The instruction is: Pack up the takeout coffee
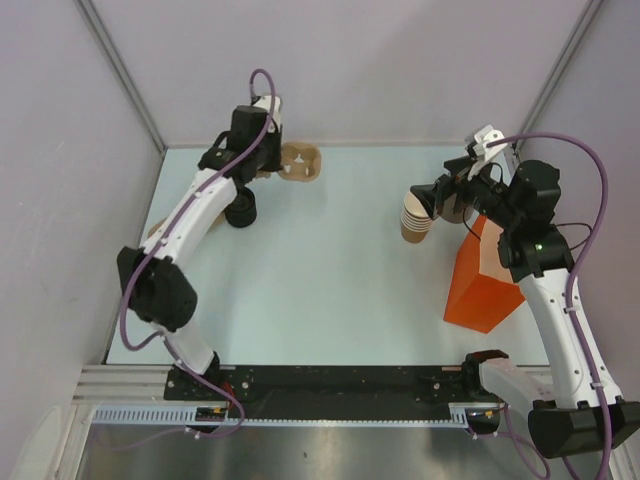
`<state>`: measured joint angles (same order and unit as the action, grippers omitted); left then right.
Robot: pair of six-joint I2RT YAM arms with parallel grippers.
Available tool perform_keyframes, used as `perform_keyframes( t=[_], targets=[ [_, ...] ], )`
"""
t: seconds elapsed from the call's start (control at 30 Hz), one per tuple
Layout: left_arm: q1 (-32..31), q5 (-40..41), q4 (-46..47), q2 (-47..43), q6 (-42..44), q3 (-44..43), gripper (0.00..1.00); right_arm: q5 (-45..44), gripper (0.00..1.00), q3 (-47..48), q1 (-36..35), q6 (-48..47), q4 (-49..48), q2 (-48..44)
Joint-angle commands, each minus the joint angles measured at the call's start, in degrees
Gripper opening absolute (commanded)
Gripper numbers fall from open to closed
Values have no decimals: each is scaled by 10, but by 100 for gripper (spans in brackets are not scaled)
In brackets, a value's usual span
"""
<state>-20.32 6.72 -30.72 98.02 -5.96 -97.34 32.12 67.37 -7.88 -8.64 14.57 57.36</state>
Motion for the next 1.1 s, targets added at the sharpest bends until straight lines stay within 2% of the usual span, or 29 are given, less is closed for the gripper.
perform_keyframes(
  t=[0.0, 0.2, 0.33, 0.4, 0.53, 0.73, 0.97, 1.0, 1.07],
  targets=[
    [-31, 31, -33, 81, -34, -65, 24, -8, 100, 0, 1, 0, -29, -15],
    [-74, 51, -42, 151, -70, -91, 24, -11, 100, 0, -4, -6, -30, -18],
    [-108, 44, -32, 162, -88, -65, 24, -13, 100, -1, -7, -10, -30, -16],
    [-137, 42, 1, 161, -55, -47, 25, -12, 100, -3, -8, -12, -29, -16],
    [-160, 34, 87, 126, 8, 50, 26, -11, 100, -4, -8, -13, -30, -16],
    [-157, -30, 158, 77, 132, 137, 30, -10, 100, -3, -11, -14, -29, -15],
    [-160, -207, 233, 9, 247, 220, 43, -9, 100, -4, -8, -13, -30, -17],
    [-160, -244, 236, 4, 268, 231, 45, -8, 100, -4, -5, -10, -30, -18],
    [-162, -271, 221, 9, 286, 222, 51, -7, 100, -4, 0, -7, -31, -18]
  ],
)
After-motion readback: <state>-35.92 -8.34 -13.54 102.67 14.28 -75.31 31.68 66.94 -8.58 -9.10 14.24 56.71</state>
